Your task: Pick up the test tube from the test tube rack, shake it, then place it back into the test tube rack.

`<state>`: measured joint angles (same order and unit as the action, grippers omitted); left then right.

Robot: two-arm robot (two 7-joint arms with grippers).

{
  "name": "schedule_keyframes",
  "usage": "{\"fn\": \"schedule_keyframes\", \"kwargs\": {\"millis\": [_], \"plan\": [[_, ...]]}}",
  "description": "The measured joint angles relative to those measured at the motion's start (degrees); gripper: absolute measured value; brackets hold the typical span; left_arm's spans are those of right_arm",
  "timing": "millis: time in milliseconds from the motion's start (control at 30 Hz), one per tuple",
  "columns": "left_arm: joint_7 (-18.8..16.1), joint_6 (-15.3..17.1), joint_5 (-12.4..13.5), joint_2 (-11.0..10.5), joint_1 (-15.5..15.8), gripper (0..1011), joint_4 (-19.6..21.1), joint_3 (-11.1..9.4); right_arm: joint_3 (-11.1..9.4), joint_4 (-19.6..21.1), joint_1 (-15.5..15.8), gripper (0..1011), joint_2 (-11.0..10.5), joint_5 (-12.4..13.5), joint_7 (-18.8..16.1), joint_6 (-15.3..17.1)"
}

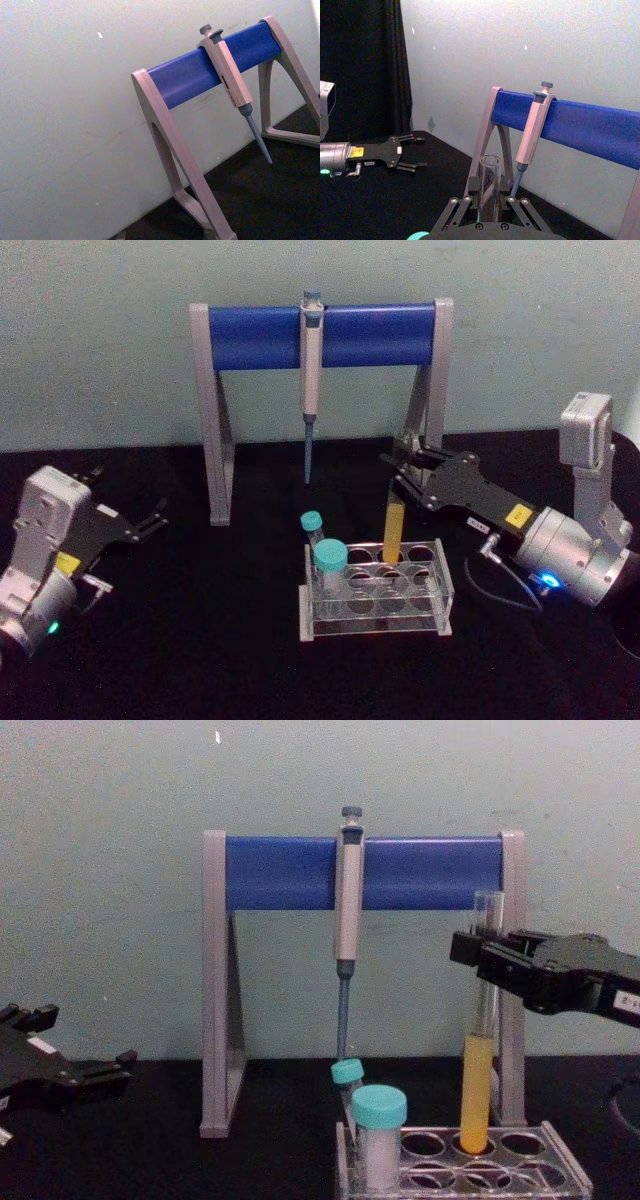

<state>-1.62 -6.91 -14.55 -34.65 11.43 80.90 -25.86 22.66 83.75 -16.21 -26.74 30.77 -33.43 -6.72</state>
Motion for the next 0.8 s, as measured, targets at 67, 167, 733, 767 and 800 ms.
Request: {"fn": "schedule_keyframes", "kwargs": {"millis": [67,167,733,767,800], "plan": [[0.0,0.0,0.0,0.0,0.0,1001,0.0,0.0,0.0,-0.1,0.0,235,0.0,-0.1,0.0,0.0],[0.0,0.0,0.0,0.0,0.0,1001,0.0,0.0,0.1,-0.5,-0.1,237,0.1,-0.3,0.0,0.0],[0.0,0.0,0.0,0.0,0.0,1001,0.0,0.0,0.7,-2.0,-0.4,235,0.4,-0.7,-0.4,0.4],[0.0,0.0,0.0,0.0,0.0,1001,0.0,0.0,0.8,-2.1,-0.5,235,0.4,-0.7,-0.5,0.4],[0.0,0.0,0.0,0.0,0.0,1001,0.0,0.0,0.8,-2.2,-0.5,235,0.4,-0.7,-0.5,0.5]]}}
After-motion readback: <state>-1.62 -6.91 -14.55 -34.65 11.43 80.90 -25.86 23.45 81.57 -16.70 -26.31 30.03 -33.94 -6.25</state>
